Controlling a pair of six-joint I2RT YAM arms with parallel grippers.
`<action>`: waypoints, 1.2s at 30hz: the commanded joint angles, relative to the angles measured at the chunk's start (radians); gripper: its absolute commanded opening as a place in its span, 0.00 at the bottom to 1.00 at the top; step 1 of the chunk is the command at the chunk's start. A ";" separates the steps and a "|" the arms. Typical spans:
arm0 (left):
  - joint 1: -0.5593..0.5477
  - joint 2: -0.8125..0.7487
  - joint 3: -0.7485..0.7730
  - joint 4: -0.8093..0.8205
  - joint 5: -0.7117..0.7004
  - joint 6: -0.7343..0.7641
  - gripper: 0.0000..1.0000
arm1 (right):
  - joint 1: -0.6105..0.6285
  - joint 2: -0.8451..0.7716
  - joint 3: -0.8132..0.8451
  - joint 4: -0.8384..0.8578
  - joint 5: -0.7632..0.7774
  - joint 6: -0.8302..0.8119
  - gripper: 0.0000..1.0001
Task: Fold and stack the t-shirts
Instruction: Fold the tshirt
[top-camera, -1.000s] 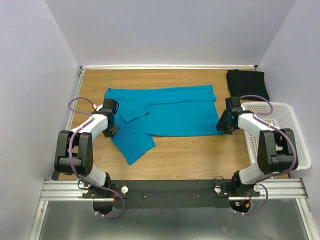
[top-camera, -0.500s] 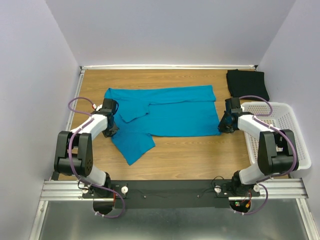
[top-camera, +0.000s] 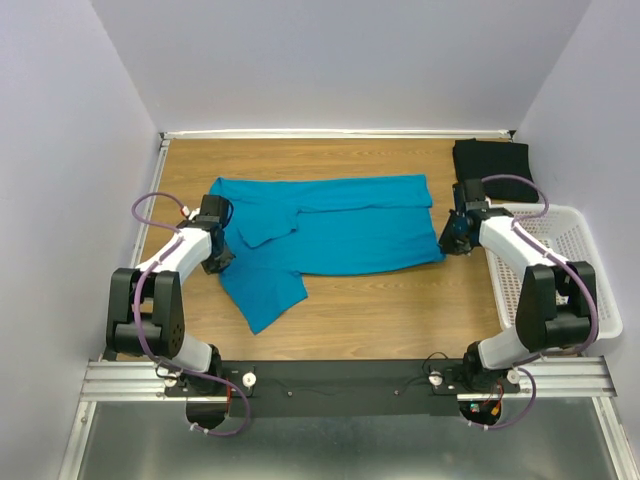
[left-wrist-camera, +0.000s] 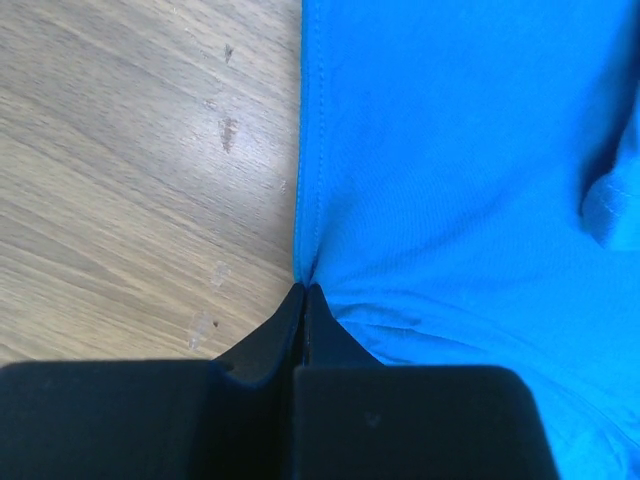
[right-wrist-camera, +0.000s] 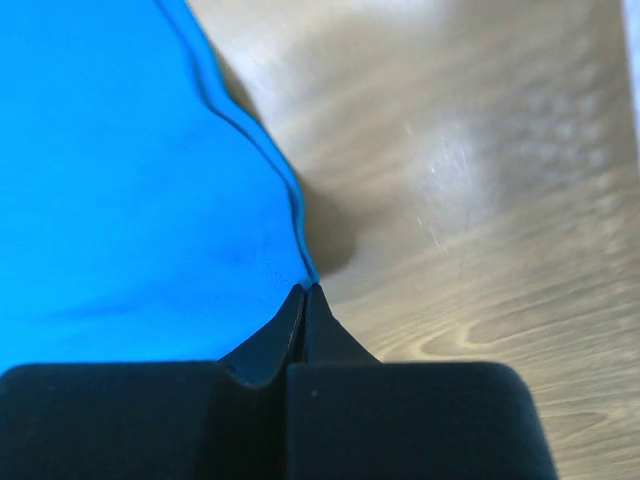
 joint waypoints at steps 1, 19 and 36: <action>0.010 -0.013 0.061 -0.039 0.004 0.021 0.03 | 0.005 0.024 0.116 -0.076 -0.005 -0.036 0.01; 0.024 0.171 0.397 -0.112 -0.007 0.046 0.03 | 0.005 0.271 0.416 -0.128 -0.005 -0.090 0.00; 0.038 0.339 0.578 -0.105 0.001 0.041 0.03 | 0.003 0.386 0.476 -0.128 0.075 -0.098 0.01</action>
